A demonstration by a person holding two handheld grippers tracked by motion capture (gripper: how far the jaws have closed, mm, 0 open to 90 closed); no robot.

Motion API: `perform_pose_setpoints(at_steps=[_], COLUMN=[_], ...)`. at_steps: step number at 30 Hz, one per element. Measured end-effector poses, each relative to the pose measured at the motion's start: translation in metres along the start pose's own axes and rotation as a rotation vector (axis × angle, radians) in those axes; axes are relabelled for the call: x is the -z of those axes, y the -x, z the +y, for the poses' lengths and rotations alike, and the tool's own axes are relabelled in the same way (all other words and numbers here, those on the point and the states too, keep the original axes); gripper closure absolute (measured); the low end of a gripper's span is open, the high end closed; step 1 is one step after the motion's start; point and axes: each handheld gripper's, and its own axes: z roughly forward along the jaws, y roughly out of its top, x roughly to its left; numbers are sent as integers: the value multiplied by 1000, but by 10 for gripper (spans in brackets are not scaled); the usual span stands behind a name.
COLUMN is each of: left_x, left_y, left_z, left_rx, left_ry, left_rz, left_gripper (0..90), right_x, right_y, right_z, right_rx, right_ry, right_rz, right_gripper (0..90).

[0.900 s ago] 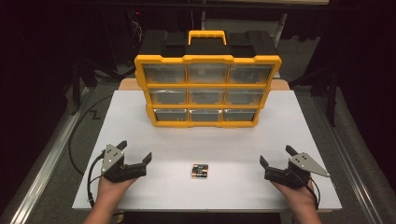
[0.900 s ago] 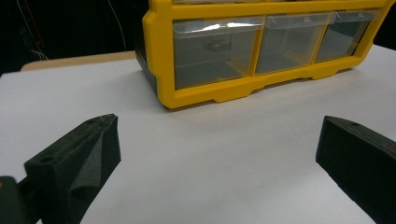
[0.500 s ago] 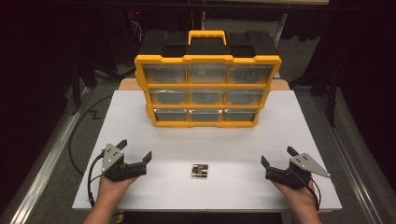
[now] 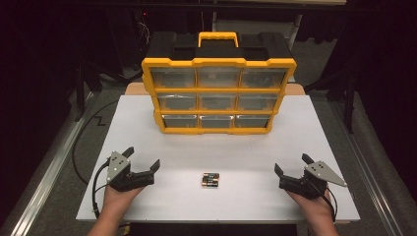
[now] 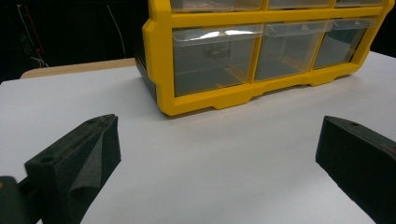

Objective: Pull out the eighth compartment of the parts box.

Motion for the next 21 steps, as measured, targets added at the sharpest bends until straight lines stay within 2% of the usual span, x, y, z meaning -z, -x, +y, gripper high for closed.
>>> perform_pose_setpoints(at_steps=[21], left_x=[0], left_y=[1], left_z=[0], left_rx=[-1], left_ry=[0], left_rz=[-5], left_gripper=[10], right_x=[-2], right_y=[-4], right_z=[1], right_rx=[6], right_ry=[3], right_rz=[9], right_gripper=[8])
